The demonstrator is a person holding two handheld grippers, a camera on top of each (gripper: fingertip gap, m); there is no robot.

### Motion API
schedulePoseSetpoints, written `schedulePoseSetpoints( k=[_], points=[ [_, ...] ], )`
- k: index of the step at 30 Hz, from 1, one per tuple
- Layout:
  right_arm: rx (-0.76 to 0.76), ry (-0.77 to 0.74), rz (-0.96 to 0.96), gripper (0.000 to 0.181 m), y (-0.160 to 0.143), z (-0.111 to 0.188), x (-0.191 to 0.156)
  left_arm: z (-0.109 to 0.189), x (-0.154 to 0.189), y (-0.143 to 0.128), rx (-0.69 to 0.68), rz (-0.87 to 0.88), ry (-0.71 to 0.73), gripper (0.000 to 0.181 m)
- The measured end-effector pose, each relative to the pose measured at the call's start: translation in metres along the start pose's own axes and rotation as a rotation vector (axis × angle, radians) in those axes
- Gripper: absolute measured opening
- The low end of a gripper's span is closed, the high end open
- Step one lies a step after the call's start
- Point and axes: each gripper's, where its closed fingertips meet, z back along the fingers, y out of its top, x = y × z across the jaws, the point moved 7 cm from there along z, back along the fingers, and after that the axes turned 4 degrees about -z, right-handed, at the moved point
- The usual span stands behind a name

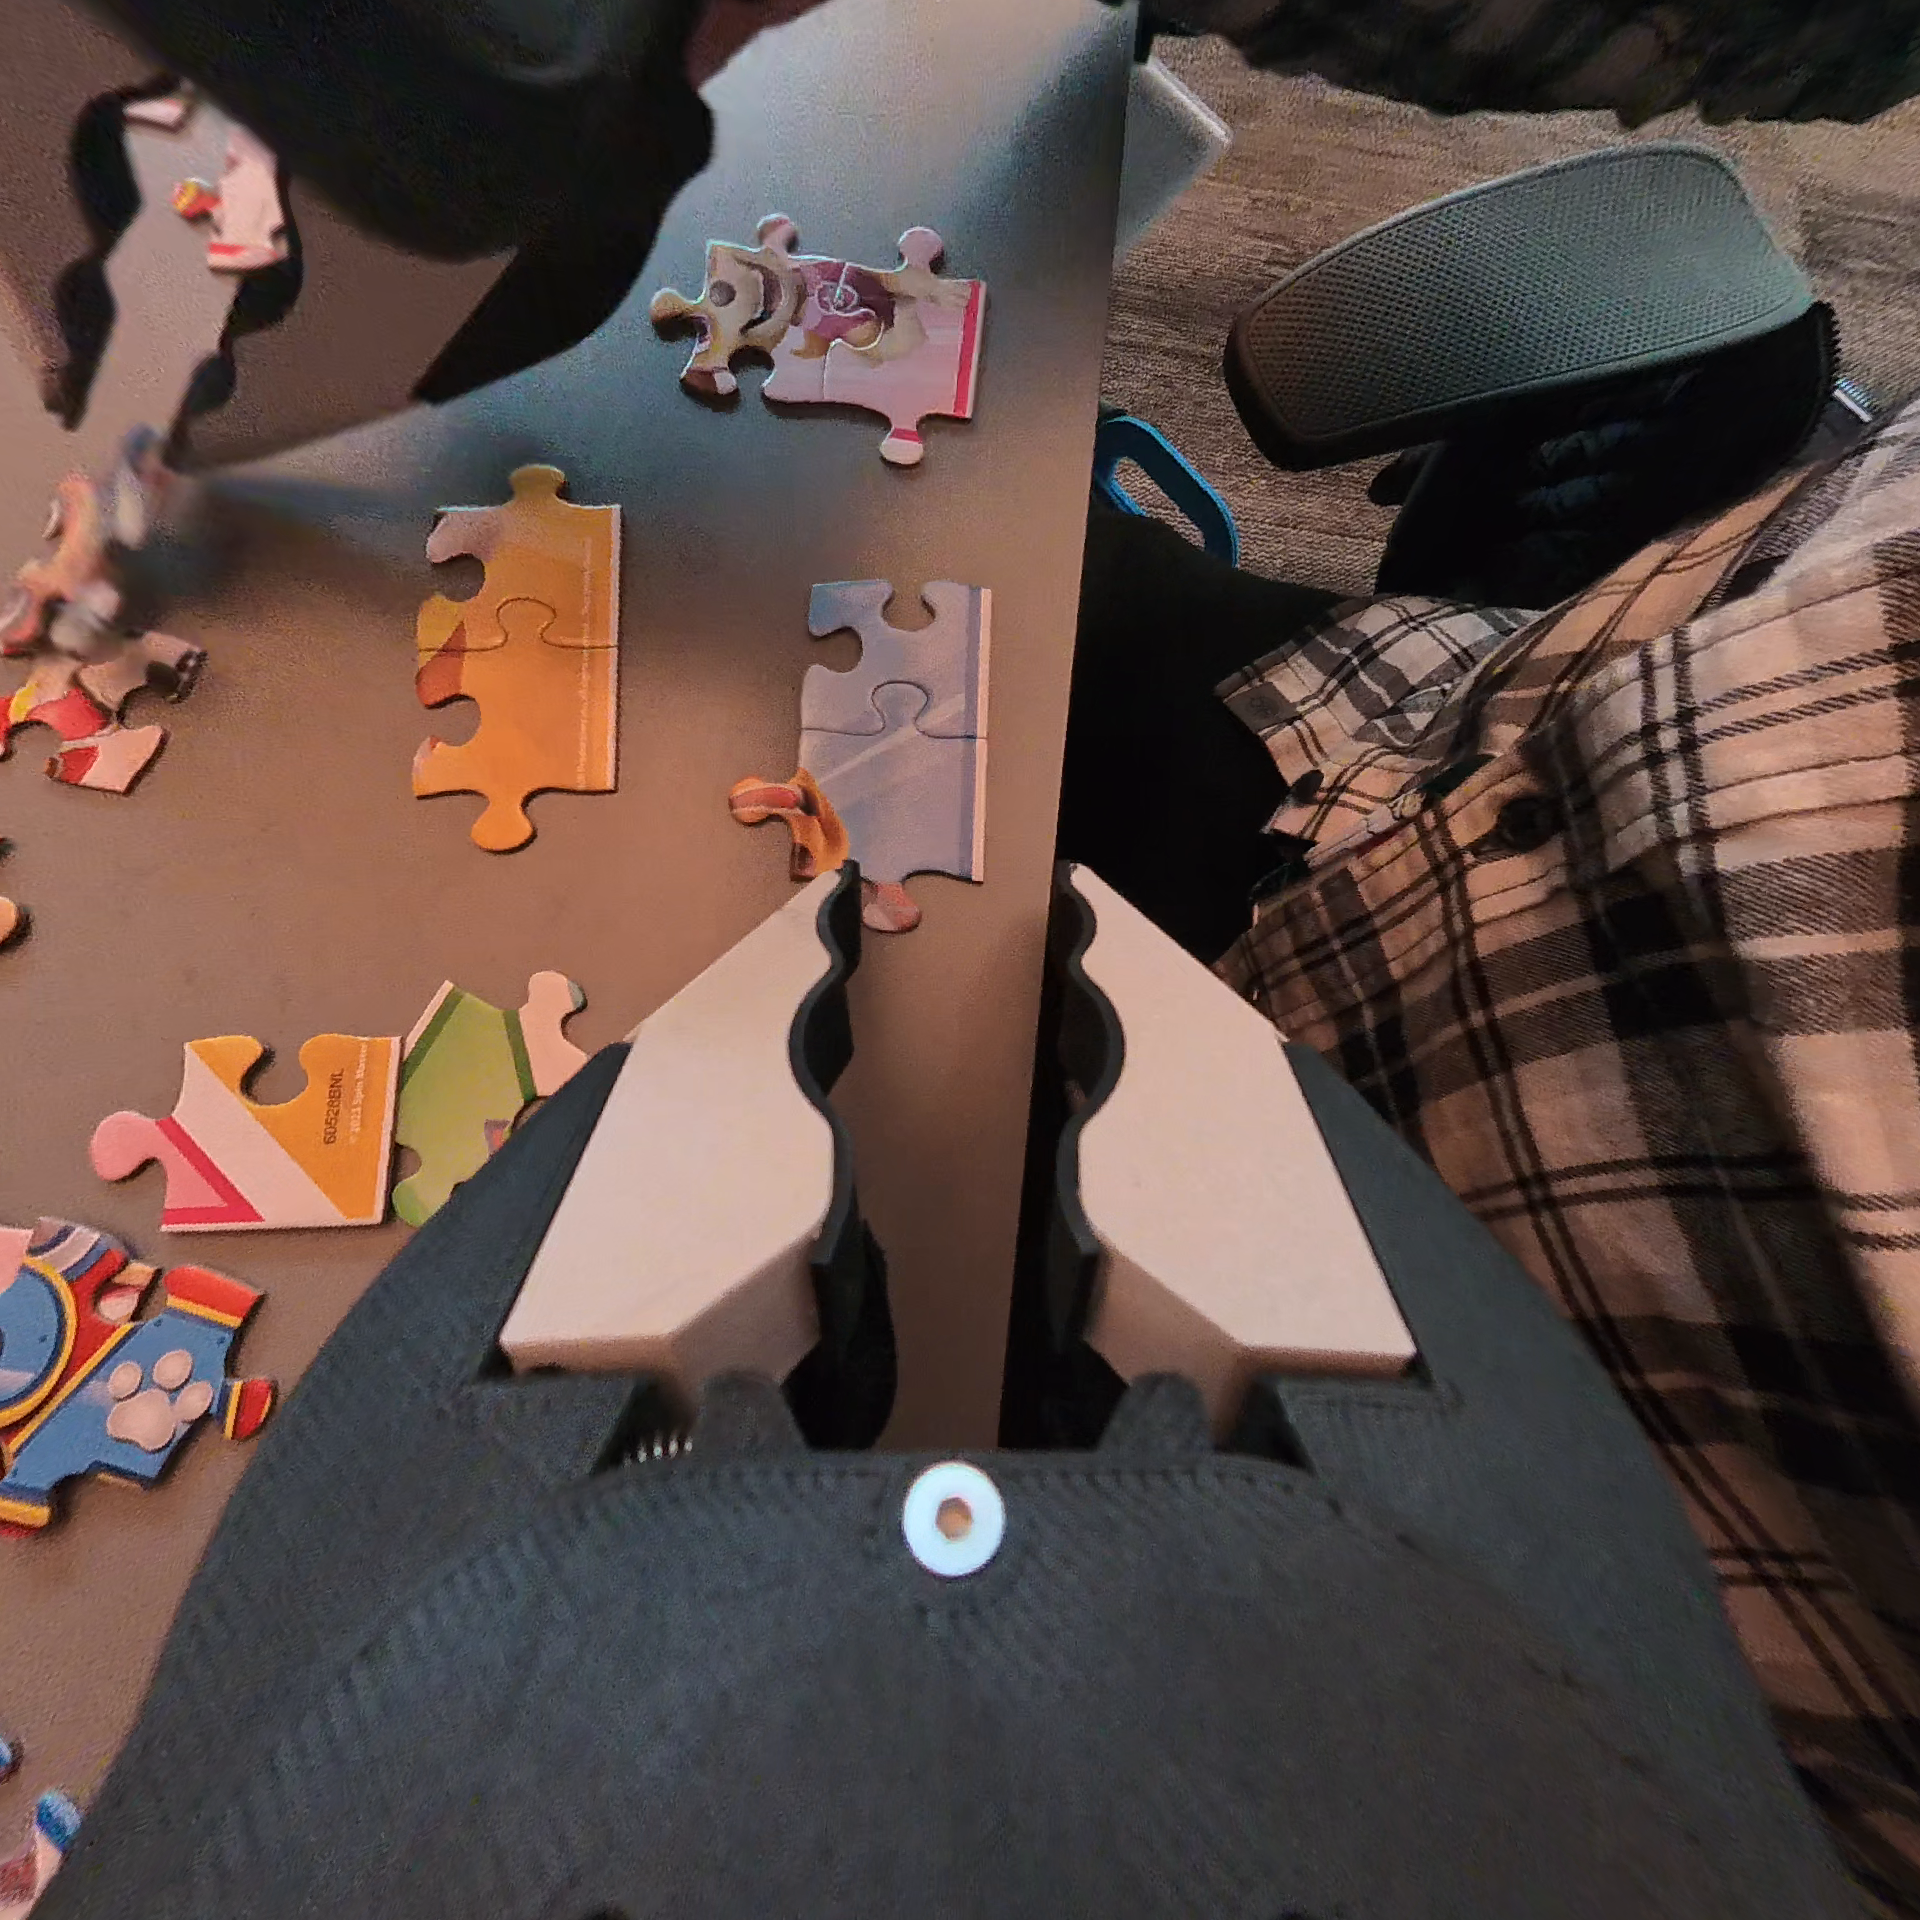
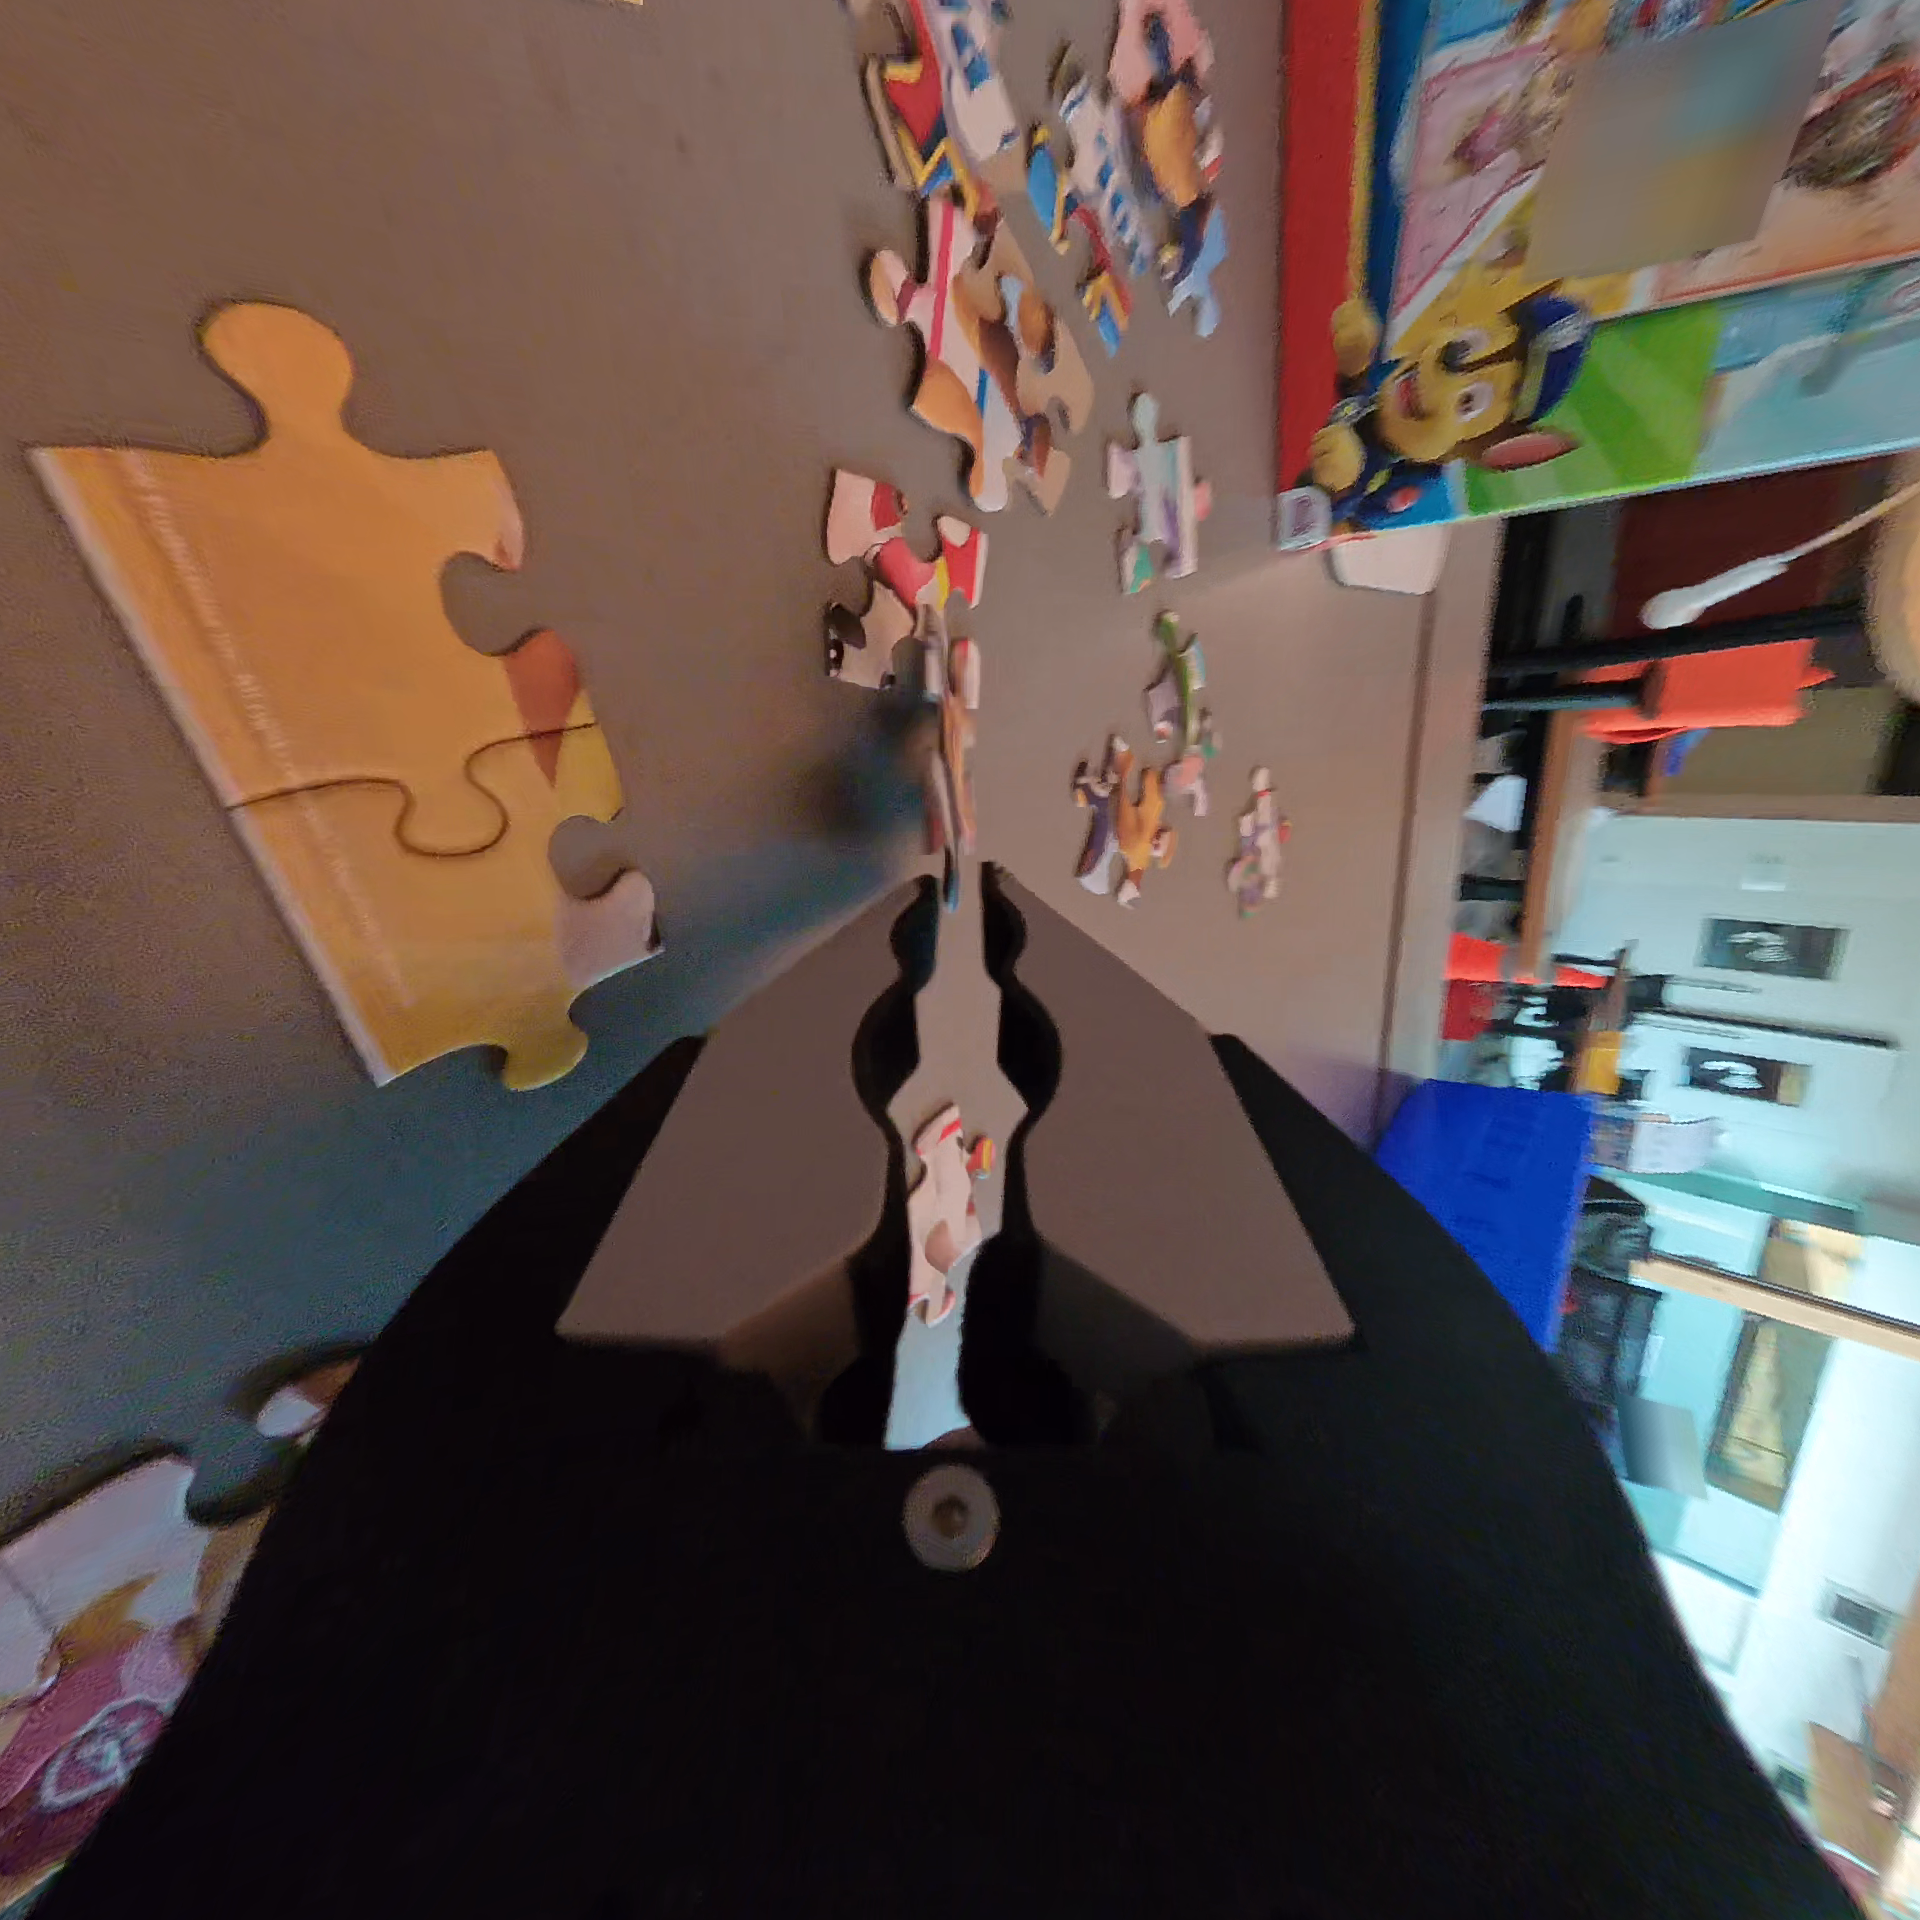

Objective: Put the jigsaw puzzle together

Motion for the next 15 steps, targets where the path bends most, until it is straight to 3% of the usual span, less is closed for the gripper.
schedulePoseSetpoints(
  k=[4, 6, 12, 15],
  points=[
    [0.013, 0.045, -0.083, 0.031, -0.004, 0.005, 0.010, 0.004, -0.001, 0.000, 0.026, 0.002, 0.008, 0.037],
    [0.031, 0.084, -0.146, 0.032, -0.010, 0.017, 0.012, 0.007, -0.003, -0.001, 0.038, 0.005, 0.009, 0.037],
    [0.144, 0.413, -0.343, 0.026, -0.013, 0.050, -0.014, 0.013, -0.031, 0.005, 0.046, 0.029, 0.075, 0.034],
    [0.154, 0.437, -0.382, 0.020, -0.010, 0.047, -0.024, 0.007, -0.050, 0.012, 0.001, 0.028, 0.108, 0.032]
  ],
)
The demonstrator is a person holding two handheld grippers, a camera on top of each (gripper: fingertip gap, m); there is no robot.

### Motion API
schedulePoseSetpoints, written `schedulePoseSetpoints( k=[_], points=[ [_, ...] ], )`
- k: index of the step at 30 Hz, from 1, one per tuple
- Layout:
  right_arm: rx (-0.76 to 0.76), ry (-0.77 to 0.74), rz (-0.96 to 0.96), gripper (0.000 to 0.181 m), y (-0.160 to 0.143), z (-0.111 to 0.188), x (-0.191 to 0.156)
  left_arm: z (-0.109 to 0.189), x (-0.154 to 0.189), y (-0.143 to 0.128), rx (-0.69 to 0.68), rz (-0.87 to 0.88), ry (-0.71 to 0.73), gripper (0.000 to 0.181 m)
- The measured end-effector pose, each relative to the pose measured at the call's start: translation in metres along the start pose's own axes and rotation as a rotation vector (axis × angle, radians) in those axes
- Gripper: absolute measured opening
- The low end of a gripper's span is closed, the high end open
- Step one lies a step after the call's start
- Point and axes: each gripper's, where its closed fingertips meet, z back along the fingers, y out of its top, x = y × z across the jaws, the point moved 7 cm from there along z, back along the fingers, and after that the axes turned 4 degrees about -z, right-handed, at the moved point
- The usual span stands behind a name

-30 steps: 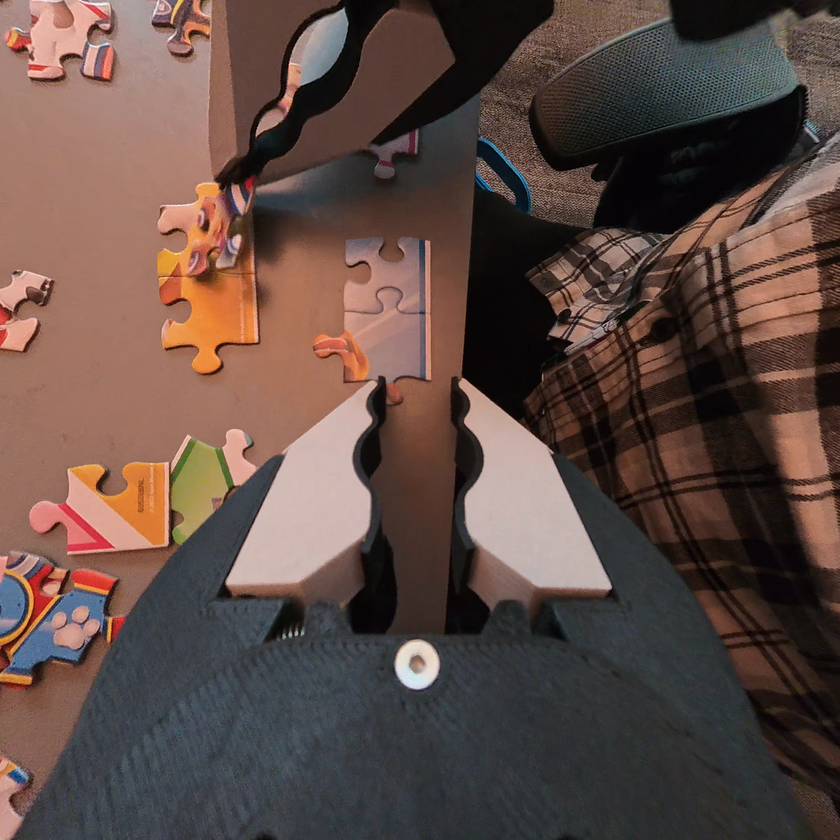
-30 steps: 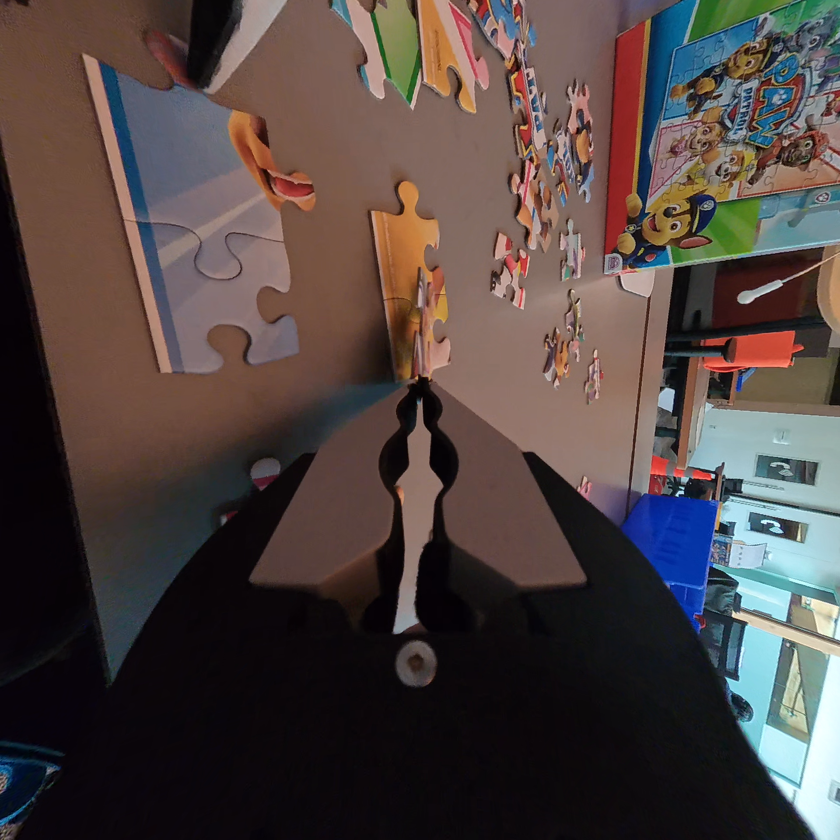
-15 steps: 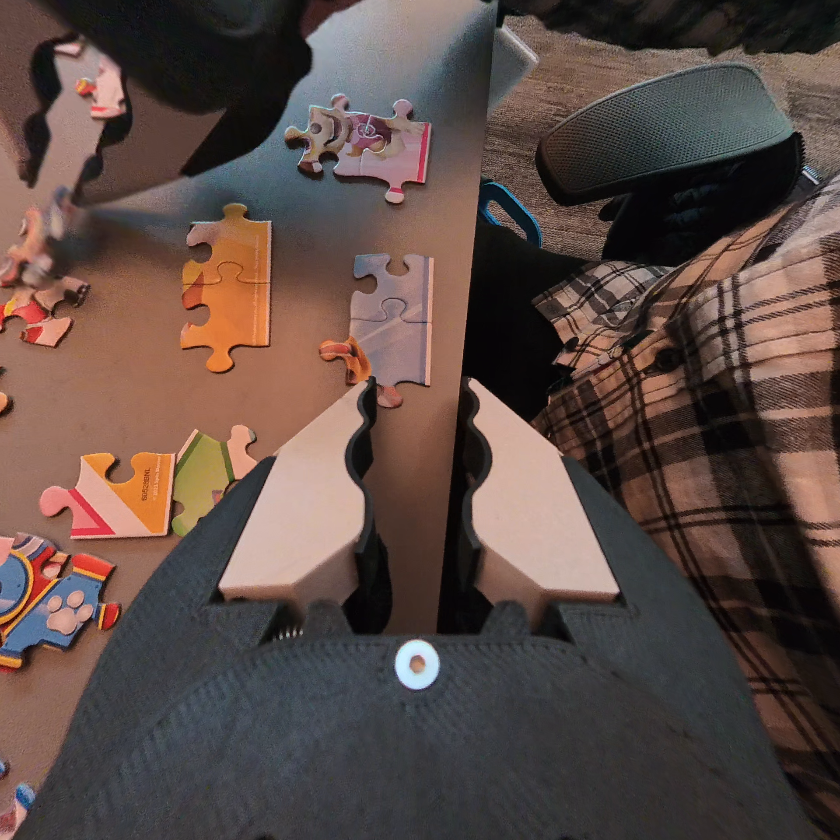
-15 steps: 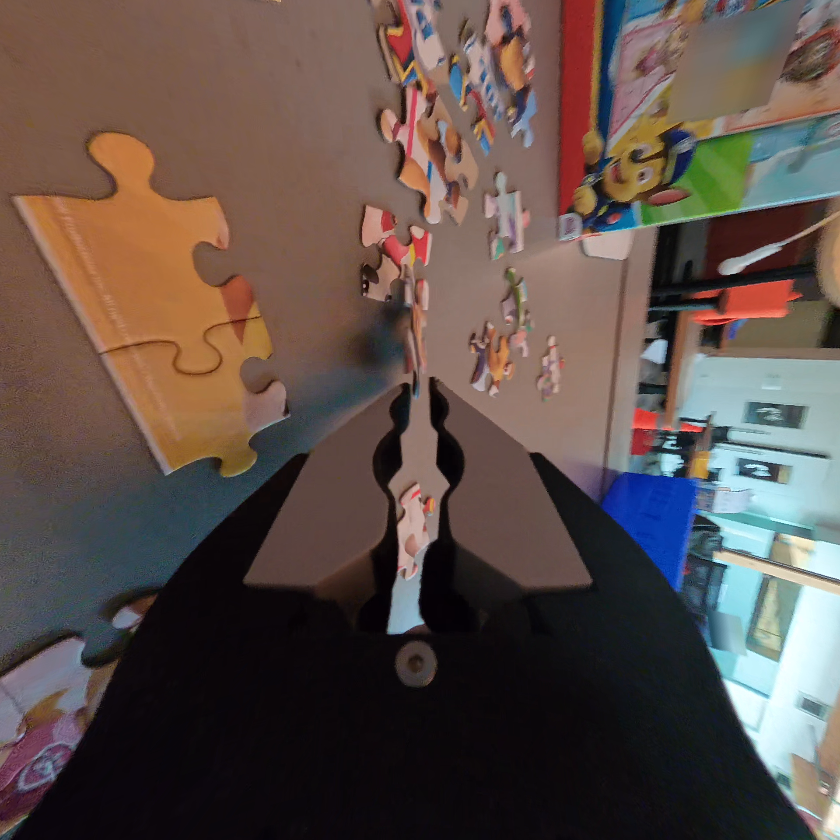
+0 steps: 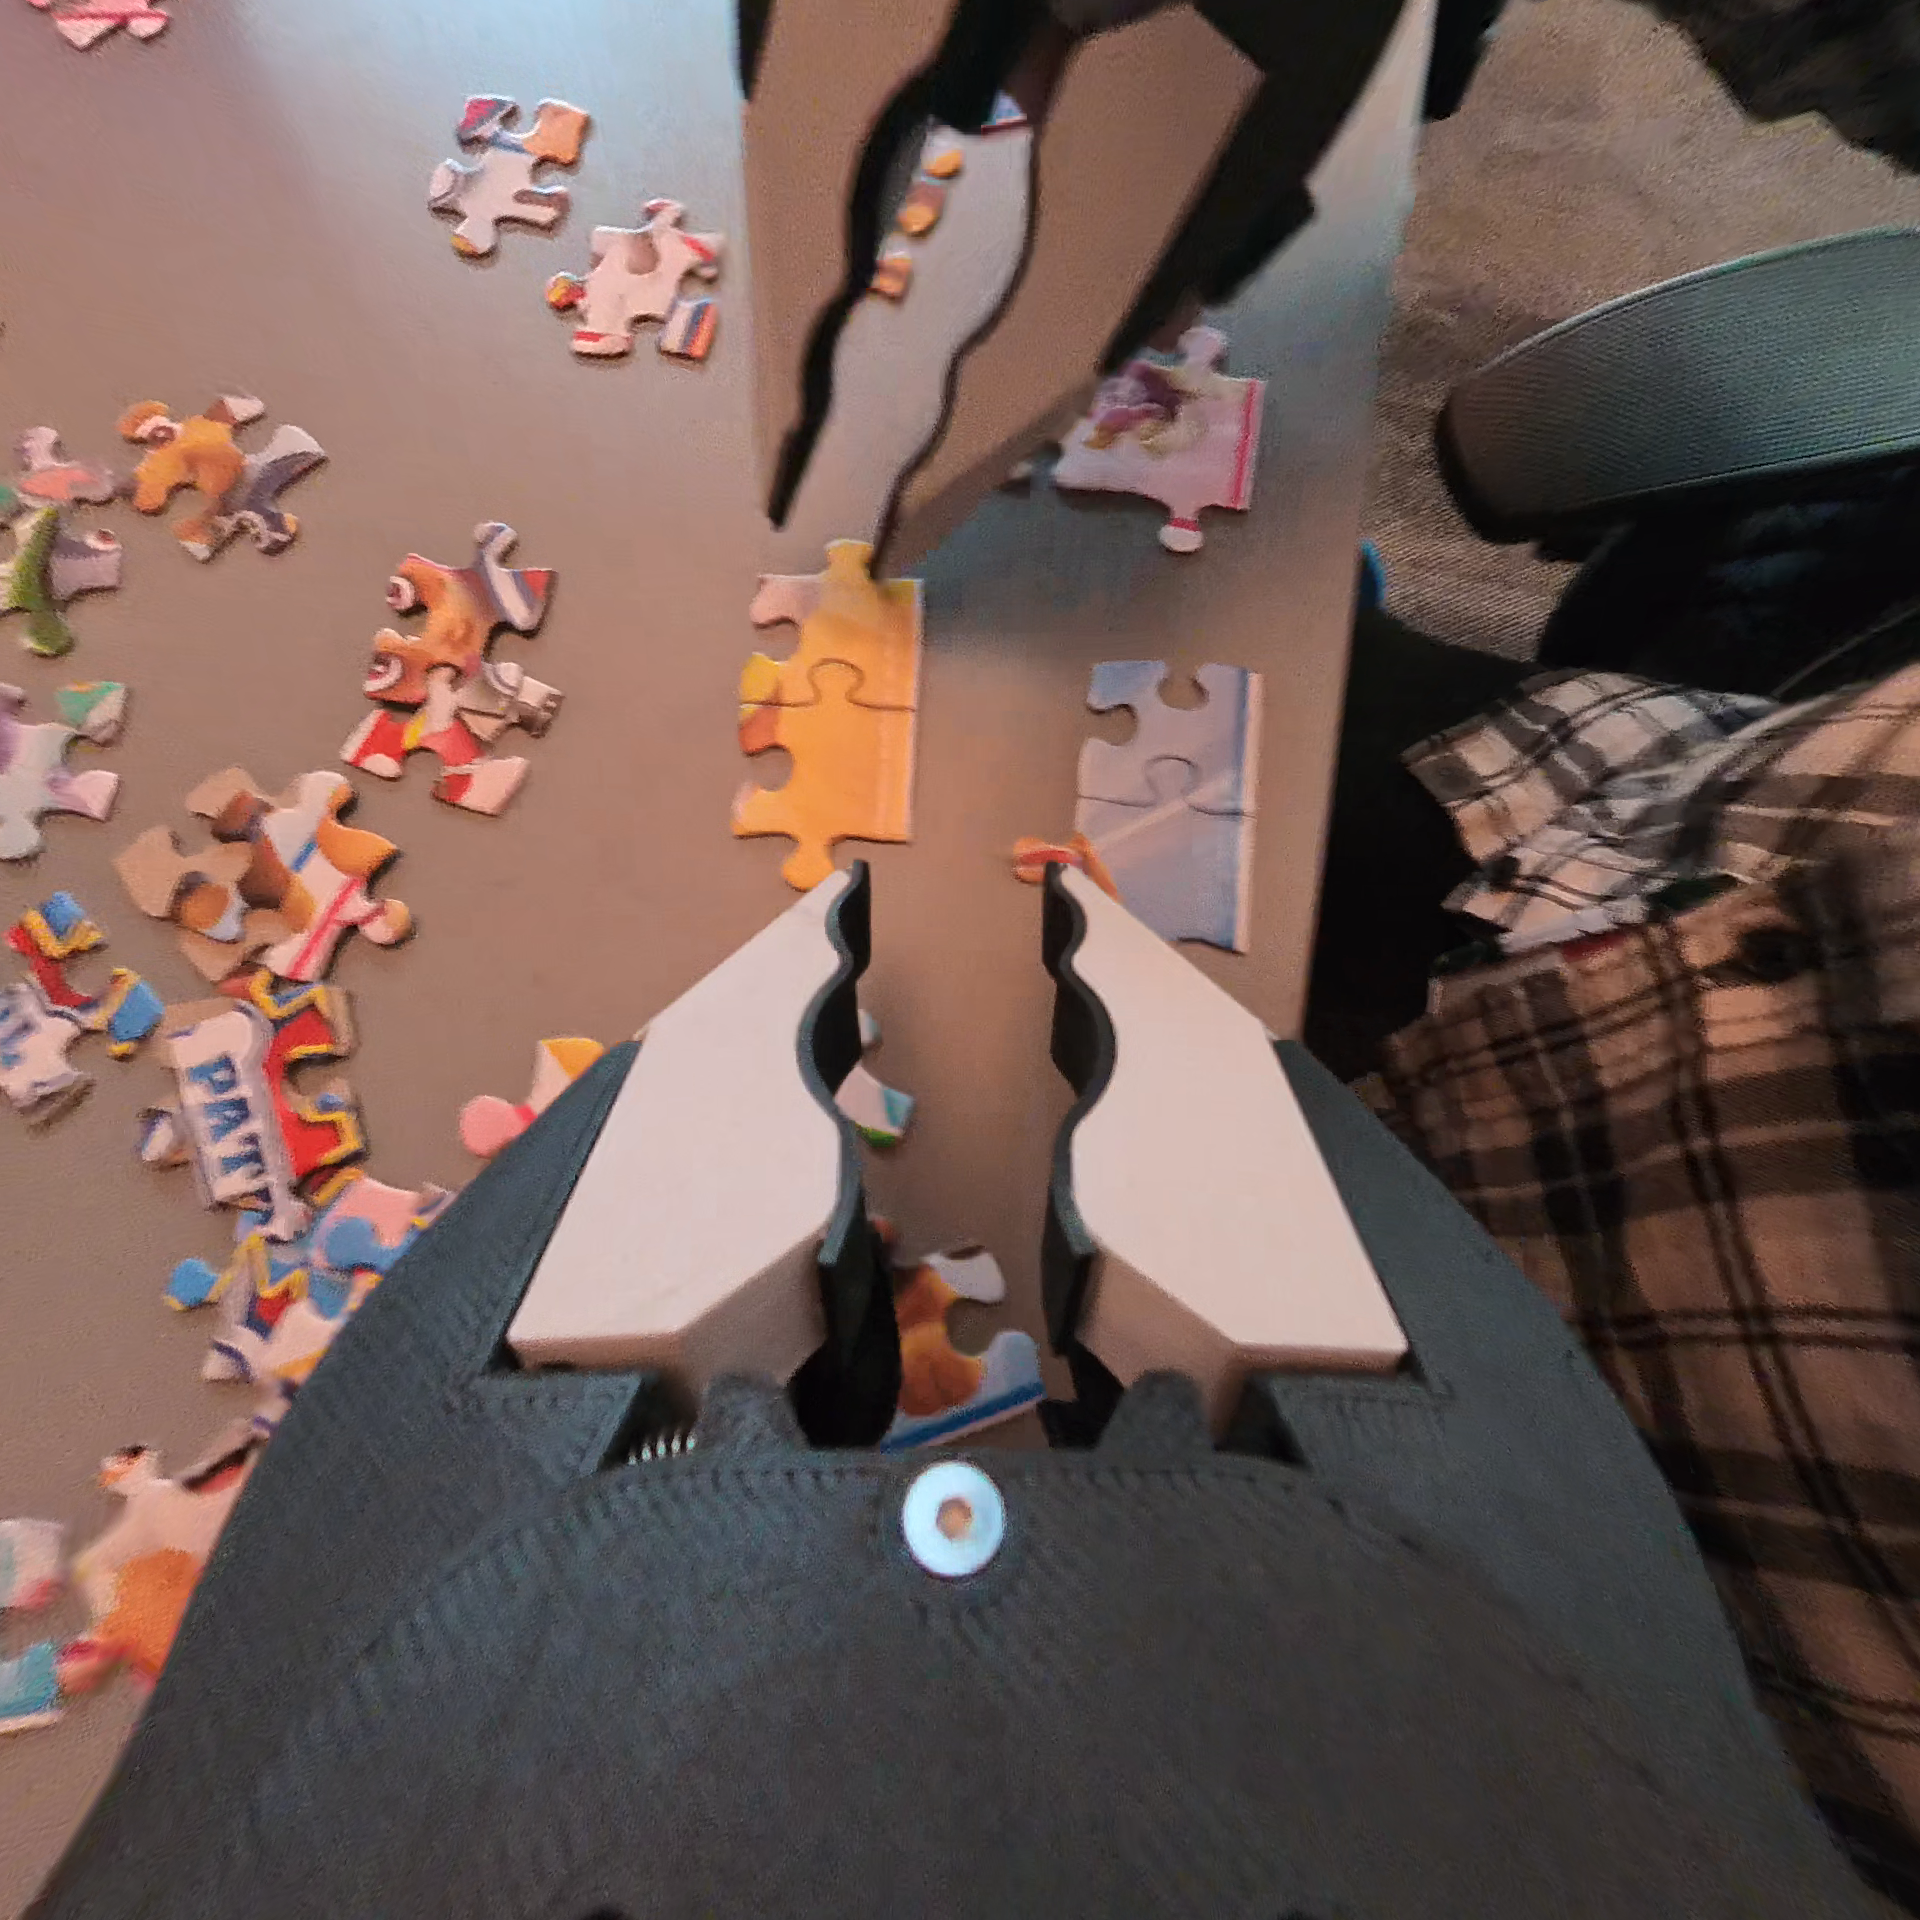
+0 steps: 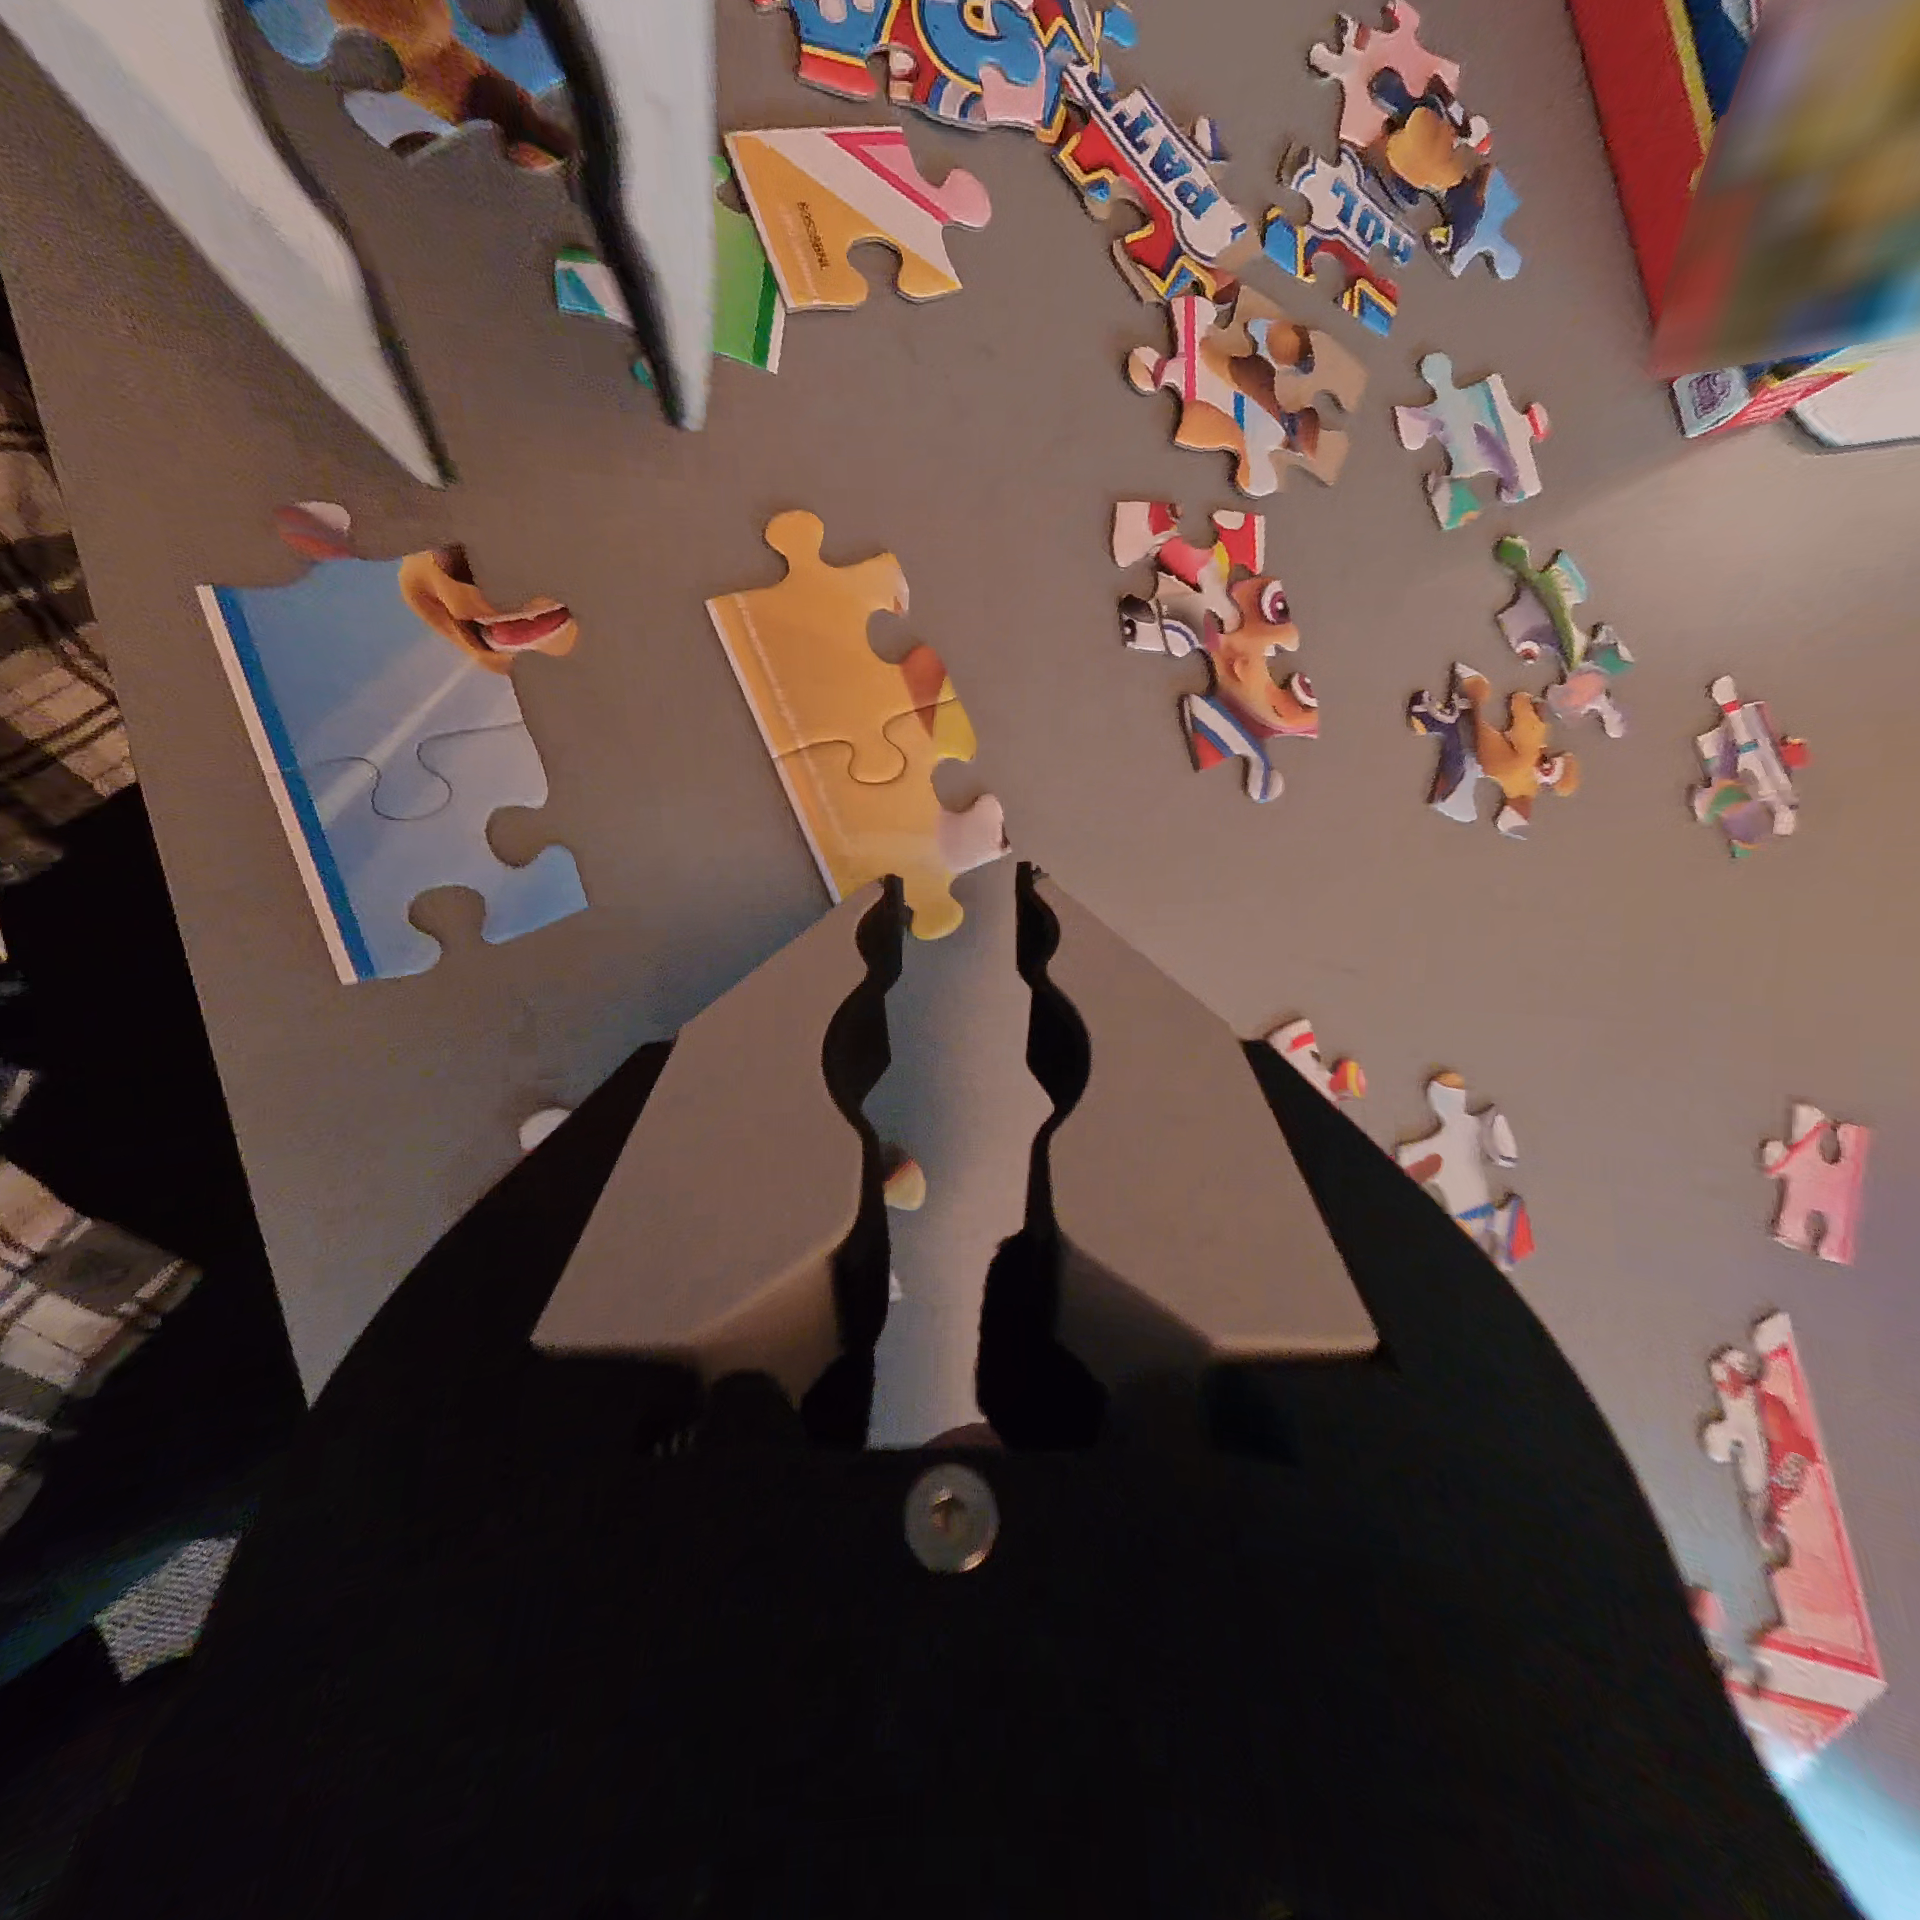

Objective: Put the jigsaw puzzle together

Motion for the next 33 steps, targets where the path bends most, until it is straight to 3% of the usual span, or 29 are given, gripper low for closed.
schedulePoseSetpoints(
  k=[6, 10, 17, 21, 24, 27, 33],
  points=[
    [-0.010, -0.004, -0.054, 0.000, -0.005, -0.003, -0.005, -0.025, -0.030, 0.007, -0.130, -0.043, 0.002, 0.030],
    [-0.034, -0.048, -0.071, 0.009, -0.013, 0.008, -0.006, -0.038, -0.038, 0.014, -0.140, -0.032, -0.057, 0.027],
    [-0.084, -0.210, -0.229, 0.014, -0.066, 0.053, 0.003, -0.053, -0.039, 0.030, -0.157, -0.048, -0.075, 0.025],
    [-0.096, -0.317, -0.298, 0.016, -0.095, 0.063, 0.008, -0.061, -0.047, 0.038, -0.161, -0.047, -0.085, 0.012],
    [-0.065, -0.308, -0.352, 0.011, -0.102, 0.065, 0.008, -0.068, -0.055, 0.044, -0.178, -0.065, -0.068, 0.000],
    [-0.055, -0.292, -0.358, 0.011, -0.101, 0.065, 0.006, -0.070, -0.056, 0.048, -0.204, -0.085, -0.077, 0.010],
    [-0.017, -0.289, -0.393, 0.034, -0.099, 0.062, 0.019, -0.064, -0.042, 0.051, -0.169, -0.134, -0.178, 0.030]
  ],
)
